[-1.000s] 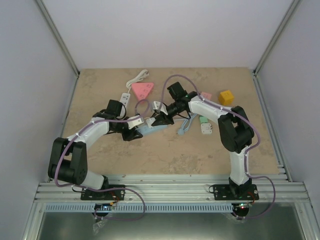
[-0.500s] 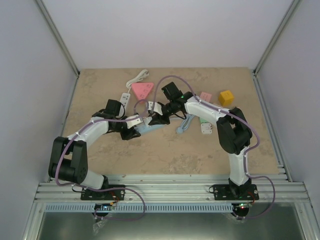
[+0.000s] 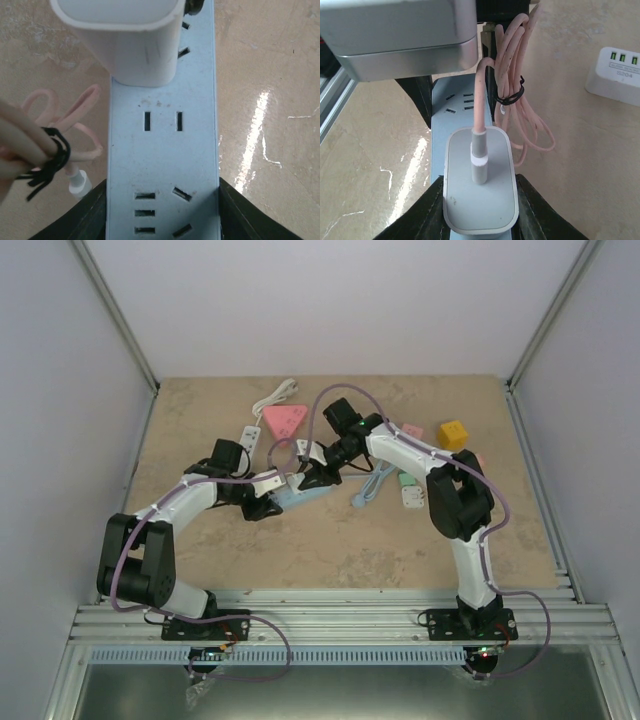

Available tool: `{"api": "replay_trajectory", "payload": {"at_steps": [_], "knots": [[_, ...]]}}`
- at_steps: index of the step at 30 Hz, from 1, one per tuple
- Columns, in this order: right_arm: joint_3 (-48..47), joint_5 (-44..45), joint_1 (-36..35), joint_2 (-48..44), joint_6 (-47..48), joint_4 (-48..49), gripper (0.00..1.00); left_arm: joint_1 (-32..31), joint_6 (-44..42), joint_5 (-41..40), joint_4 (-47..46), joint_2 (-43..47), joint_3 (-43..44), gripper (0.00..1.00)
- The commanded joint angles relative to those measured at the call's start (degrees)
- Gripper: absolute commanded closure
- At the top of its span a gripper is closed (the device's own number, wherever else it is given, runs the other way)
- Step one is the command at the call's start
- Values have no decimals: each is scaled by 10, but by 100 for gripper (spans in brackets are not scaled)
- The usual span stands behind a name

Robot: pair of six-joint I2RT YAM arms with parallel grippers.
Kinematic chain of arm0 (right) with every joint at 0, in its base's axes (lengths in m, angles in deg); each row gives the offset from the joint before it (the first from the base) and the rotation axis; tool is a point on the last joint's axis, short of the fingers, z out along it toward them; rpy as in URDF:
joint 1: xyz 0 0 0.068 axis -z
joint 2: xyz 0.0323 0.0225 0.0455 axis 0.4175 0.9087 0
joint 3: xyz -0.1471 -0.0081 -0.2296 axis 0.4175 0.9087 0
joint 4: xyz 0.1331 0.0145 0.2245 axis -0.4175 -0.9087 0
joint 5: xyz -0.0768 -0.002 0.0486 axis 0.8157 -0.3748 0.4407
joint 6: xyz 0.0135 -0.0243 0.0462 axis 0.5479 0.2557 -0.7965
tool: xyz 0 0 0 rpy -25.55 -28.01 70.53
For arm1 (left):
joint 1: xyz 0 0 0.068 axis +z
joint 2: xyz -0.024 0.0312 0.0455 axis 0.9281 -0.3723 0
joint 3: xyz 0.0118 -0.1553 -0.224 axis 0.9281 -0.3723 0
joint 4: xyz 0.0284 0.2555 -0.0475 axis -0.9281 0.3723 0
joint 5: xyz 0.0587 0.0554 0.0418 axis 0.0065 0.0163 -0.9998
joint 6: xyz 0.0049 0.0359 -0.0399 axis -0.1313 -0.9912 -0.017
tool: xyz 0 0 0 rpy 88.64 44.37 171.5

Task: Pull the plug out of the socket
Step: Remove the plug from the socket.

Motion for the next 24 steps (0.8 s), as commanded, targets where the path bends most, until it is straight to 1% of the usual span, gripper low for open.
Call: {"api": "replay_trajectory", "payload": {"at_steps": [1,4,8,12,16,19,24], "knots": [[-29,-48,-1,20,78,-69,99,-3,-1,44,-10,15,5,100],[-32,-33,0,22,88,-69,99,-3,-2,42,-8,12,6,100],[-26,-44,1,9,101,-61,100,-3,-4,42,-5,7,8,100],[-4,-33,5,-14,65,-7,99,-3,0,41,-2,0,13,100],[34,-64,20,-44,43,40,99,-3,-2,42,-1,-2,13,100],[34,-72,30,-48,37,42,99,-3,-1,41,-1,0,13,100],[30,-118,54,-43,21,41,99,-4,-2,41,1,-3,13,100]]}}
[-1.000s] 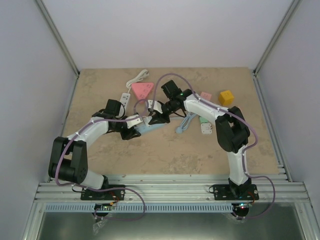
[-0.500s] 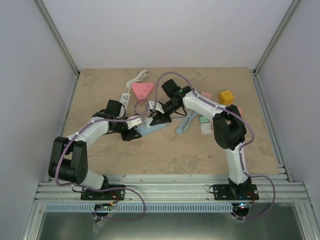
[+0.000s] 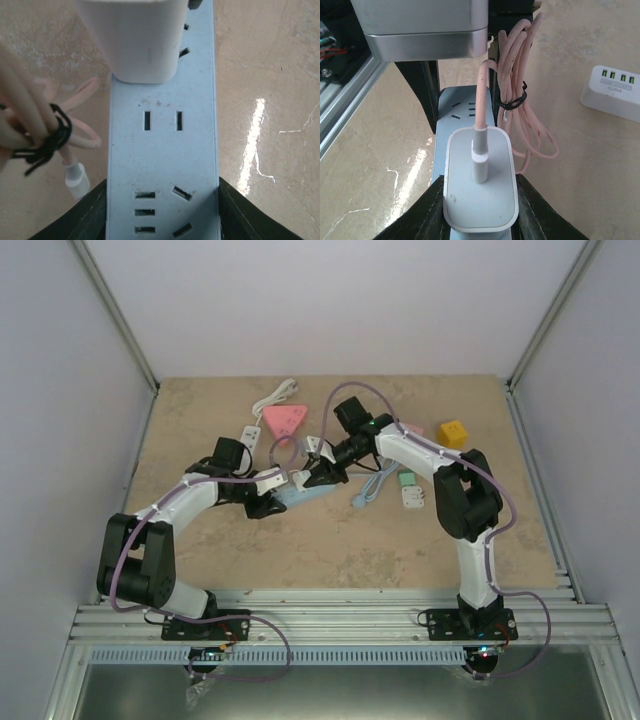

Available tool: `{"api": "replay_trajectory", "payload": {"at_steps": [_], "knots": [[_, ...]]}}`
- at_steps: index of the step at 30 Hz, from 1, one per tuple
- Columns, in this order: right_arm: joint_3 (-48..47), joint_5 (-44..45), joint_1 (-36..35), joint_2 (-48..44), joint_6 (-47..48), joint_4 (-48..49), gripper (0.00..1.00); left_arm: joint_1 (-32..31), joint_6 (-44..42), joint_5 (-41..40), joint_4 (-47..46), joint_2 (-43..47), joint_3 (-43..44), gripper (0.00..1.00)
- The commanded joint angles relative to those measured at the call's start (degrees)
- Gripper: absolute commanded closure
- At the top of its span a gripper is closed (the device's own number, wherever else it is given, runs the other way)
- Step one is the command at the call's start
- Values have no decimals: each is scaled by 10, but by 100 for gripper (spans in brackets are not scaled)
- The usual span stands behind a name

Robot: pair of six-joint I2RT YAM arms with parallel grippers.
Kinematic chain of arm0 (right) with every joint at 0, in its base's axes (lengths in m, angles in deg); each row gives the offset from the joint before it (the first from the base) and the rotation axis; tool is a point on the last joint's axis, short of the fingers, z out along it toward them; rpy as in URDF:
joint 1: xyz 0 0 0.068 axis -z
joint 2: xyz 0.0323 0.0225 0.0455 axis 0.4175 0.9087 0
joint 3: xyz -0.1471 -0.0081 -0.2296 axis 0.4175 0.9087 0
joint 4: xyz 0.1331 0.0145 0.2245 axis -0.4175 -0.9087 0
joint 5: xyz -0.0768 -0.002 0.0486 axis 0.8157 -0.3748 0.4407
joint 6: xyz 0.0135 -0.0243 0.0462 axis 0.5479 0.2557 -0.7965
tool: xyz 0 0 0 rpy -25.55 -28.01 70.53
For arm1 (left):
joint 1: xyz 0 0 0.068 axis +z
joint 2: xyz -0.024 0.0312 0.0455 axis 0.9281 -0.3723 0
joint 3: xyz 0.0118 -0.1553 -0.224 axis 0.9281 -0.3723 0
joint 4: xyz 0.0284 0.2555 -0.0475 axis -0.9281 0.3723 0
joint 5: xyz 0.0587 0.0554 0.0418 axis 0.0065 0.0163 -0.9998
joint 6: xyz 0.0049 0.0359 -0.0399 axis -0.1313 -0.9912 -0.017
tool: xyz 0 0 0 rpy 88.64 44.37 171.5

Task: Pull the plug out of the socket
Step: Remove the plug from the socket.

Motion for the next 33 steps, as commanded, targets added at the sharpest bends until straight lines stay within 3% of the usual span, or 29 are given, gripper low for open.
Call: {"api": "replay_trajectory", "payload": {"at_steps": [1,5,10,23,29,33], "knots": [[-4,-61,29,-24,-20,22,99,1,-5,20,3,-4,9,100],[-9,-45,25,-23,-32,25,100,1,-5,19,5,-7,11,100],[-44,42,-2,-12,-22,-6,100,1,-6,17,12,-17,16,100],[-150,97,-4,30,-32,-86,99,-17,-1,-18,11,-24,13,100],[-173,9,5,33,-42,-106,99,-17,-1,-14,10,-19,13,100],[-185,5,8,43,-104,-94,99,-17,15,-30,-10,-13,9,100]]}}
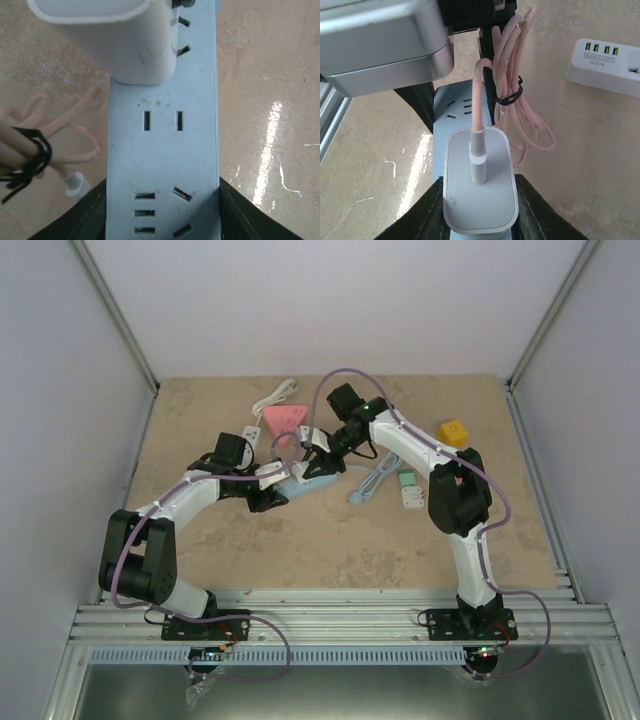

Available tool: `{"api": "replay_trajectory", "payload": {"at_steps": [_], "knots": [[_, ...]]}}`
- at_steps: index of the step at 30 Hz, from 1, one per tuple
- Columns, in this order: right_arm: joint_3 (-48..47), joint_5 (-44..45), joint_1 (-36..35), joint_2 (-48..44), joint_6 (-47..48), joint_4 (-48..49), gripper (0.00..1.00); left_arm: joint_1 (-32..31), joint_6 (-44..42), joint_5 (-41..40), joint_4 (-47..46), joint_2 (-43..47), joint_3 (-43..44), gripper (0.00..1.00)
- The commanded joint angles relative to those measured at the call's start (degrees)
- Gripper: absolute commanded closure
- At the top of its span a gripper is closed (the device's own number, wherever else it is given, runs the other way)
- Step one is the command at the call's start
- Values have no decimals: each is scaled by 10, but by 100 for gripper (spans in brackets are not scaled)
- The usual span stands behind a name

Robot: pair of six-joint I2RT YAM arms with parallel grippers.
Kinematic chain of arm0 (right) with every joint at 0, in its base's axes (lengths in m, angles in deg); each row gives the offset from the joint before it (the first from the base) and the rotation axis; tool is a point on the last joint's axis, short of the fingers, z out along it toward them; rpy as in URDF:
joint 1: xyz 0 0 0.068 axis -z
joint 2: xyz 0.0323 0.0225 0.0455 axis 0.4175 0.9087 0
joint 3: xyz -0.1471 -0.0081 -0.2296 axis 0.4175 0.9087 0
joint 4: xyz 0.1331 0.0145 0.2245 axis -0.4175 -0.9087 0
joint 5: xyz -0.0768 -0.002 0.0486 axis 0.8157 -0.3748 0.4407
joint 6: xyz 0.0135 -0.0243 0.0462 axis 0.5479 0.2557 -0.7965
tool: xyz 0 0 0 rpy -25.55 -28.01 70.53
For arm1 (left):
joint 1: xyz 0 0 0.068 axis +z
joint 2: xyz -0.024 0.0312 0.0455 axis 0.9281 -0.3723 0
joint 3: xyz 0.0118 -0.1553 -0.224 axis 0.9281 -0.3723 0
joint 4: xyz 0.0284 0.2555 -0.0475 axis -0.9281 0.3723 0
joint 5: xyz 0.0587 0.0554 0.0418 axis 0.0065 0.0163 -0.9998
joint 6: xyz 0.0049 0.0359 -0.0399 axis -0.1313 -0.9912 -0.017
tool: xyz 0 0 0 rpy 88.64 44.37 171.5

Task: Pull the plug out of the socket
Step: Remove the plug from the socket.

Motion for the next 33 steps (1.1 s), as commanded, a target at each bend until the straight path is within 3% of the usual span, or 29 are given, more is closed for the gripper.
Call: {"api": "replay_trajectory", "payload": {"at_steps": [1,7,13,24,26,33], "knots": [[-42,-58,11,2,-101,49,99,-8,11,-21,25,2,-8,100],[4,-69,13,-22,-62,63,99,-8,1,-9,40,-6,-1,100],[128,-11,12,-107,13,184,99,-8,-8,3,59,-19,8,100],[219,23,5,-184,64,290,100,-8,-20,15,79,-28,16,100],[200,23,5,-180,45,282,100,-8,-15,8,74,-26,13,100],[28,-29,5,-86,-4,102,99,-8,-1,-15,54,-20,7,100]]}}
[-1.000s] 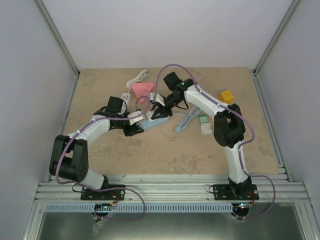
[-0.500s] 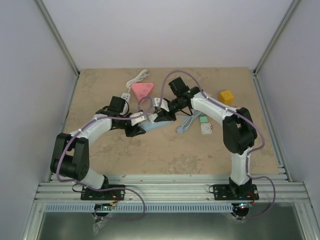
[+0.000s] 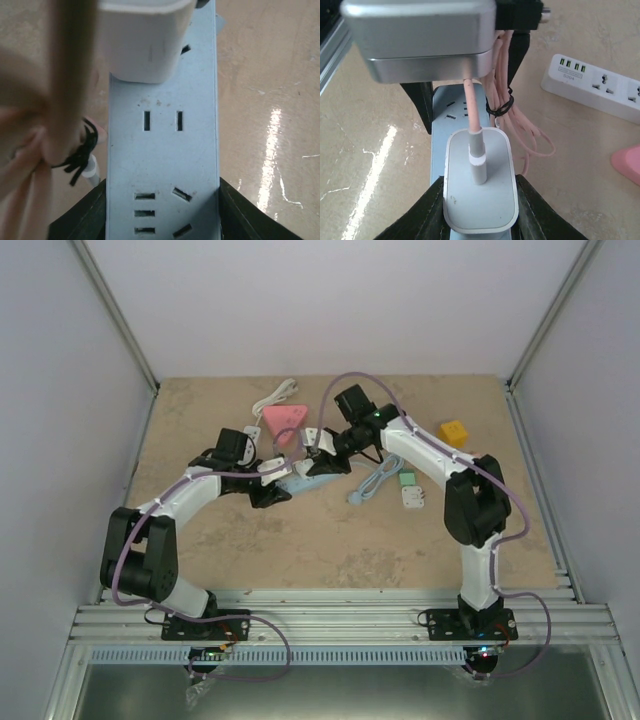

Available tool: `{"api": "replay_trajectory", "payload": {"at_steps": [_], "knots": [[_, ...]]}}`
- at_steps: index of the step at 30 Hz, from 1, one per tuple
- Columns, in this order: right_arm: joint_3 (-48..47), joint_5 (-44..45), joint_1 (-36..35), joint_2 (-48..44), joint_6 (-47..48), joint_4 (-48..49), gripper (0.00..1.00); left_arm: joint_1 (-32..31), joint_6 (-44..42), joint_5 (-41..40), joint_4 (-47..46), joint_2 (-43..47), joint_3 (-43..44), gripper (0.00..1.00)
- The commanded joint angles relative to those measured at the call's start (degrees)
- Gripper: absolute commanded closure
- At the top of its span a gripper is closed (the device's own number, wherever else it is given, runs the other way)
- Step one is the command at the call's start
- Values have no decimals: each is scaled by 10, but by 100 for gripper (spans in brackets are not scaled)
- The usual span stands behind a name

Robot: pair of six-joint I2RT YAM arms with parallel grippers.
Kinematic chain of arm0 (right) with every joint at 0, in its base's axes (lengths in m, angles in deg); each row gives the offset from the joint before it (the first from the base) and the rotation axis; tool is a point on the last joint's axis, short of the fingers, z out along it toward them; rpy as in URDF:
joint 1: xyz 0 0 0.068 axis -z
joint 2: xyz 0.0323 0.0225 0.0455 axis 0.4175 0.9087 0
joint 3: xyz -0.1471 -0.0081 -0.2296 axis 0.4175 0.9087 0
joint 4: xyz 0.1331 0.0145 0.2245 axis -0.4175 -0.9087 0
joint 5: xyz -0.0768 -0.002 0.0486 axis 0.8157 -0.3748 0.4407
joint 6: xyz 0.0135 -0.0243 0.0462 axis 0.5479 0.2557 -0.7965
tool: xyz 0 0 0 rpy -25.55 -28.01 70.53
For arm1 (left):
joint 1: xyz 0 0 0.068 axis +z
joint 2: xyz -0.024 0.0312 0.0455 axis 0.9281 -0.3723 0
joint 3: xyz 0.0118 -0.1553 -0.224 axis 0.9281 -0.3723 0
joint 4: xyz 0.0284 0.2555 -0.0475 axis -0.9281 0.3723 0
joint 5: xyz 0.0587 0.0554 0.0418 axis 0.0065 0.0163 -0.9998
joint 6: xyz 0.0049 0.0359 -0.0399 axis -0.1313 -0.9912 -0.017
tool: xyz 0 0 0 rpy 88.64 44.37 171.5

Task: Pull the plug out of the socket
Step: Remove the plug from the socket, then place the socket at the center of the board.

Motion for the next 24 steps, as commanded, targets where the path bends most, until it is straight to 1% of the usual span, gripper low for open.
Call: {"api": "replay_trajectory", "payload": {"at_steps": [1,6,9,12,14,18,22,24], "knots": [[-112,-68,5,24,-43,-26,100,-1,12,-39,47,-8,-16,100],[-163,-73,2,61,-71,-77,99,-1,17,-47,40,-4,-19,100],[-175,-50,-7,72,-82,-79,99,-3,17,-47,41,-7,-17,100],[-165,-32,-18,65,-68,-68,99,-3,17,-46,42,-7,-18,100],[-139,-45,-19,45,-41,-51,100,-3,9,-39,47,-6,-17,100],[-61,-72,-2,-6,-4,24,100,-3,-1,-25,56,-6,-15,100],[-72,-156,48,0,-9,22,99,-2,-1,-24,58,-6,-15,100],[-91,-163,57,13,-4,-3,100,-2,-1,-23,60,-8,-14,100]]}}
